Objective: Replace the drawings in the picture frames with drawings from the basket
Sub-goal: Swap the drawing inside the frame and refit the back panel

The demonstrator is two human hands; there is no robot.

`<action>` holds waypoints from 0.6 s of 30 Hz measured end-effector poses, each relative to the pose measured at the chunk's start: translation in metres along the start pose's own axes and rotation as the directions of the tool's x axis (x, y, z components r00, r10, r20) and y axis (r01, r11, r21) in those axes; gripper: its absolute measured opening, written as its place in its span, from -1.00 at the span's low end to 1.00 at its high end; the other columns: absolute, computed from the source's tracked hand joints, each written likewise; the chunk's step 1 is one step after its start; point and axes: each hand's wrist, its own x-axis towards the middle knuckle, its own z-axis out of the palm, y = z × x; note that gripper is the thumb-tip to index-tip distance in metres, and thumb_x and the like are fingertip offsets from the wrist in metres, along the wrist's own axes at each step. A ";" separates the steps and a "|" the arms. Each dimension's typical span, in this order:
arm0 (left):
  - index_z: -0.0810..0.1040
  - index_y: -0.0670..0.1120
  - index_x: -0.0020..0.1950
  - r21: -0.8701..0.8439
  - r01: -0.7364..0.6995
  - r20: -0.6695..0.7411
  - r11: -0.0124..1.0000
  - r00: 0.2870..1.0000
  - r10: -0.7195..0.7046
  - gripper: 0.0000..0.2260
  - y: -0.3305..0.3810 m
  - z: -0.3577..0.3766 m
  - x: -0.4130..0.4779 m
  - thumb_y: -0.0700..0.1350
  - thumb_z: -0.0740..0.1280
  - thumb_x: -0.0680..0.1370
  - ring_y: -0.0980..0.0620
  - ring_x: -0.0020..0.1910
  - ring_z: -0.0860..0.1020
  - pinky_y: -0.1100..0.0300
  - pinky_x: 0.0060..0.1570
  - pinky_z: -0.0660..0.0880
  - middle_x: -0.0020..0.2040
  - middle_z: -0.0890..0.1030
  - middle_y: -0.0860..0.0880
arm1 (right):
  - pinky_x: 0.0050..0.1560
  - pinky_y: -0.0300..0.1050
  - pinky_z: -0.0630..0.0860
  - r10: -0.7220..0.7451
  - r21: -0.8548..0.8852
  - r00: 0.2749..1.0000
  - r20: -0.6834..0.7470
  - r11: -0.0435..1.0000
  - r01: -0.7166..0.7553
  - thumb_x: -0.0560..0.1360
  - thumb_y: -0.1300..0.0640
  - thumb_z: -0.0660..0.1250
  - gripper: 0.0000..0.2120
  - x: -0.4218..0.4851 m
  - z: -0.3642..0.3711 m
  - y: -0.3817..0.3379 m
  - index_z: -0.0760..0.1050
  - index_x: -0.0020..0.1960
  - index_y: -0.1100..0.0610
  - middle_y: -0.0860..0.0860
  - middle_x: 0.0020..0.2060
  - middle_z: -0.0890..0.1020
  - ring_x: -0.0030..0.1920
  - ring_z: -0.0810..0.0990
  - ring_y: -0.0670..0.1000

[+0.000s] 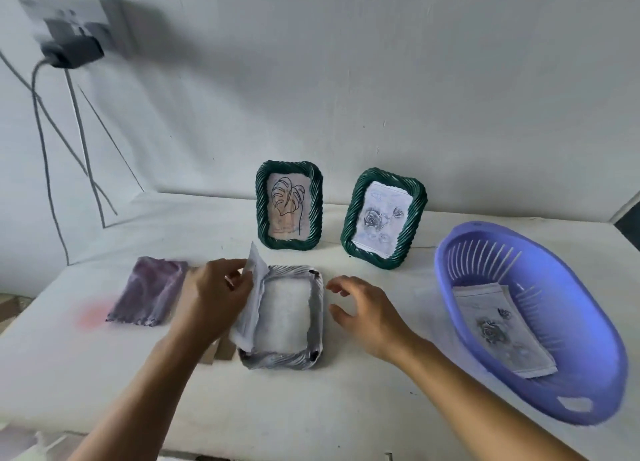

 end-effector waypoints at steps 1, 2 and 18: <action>0.65 -0.06 -0.26 0.031 -0.014 0.024 0.999 1.000 0.013 -0.85 -0.005 0.005 0.003 -0.11 0.39 0.52 -0.03 -0.45 0.57 0.24 -0.43 0.45 -0.47 0.58 -0.04 | 0.23 -0.28 0.41 -0.004 -0.037 1.000 0.008 0.999 0.005 0.53 0.15 0.37 -0.63 0.003 0.008 0.001 0.51 0.33 0.08 -0.02 0.22 0.59 0.23 0.52 -0.04; 0.61 -0.08 -0.28 0.049 -0.028 0.049 0.998 0.998 0.026 -0.83 -0.011 0.012 0.007 -0.07 0.35 0.49 -0.08 -0.45 0.55 0.11 -0.43 0.50 -0.48 0.55 -0.06 | 0.26 -0.28 0.37 -0.007 -0.075 1.000 0.018 0.997 0.009 0.53 0.15 0.37 -0.62 0.005 0.015 0.003 0.50 0.34 0.09 -0.01 0.26 0.57 0.27 0.49 -0.01; 0.19 0.01 0.35 -0.003 -0.112 0.359 0.994 0.927 0.106 -0.47 -0.012 0.083 0.004 0.21 0.32 0.54 -0.12 -0.32 0.61 0.01 -0.23 0.58 -0.32 0.63 -0.05 | 0.34 0.04 0.25 -0.013 -0.366 1.000 0.013 0.930 0.016 0.49 -0.24 0.00 -0.42 0.013 0.056 0.019 0.34 0.46 -0.10 -0.08 0.50 0.33 0.47 0.30 0.00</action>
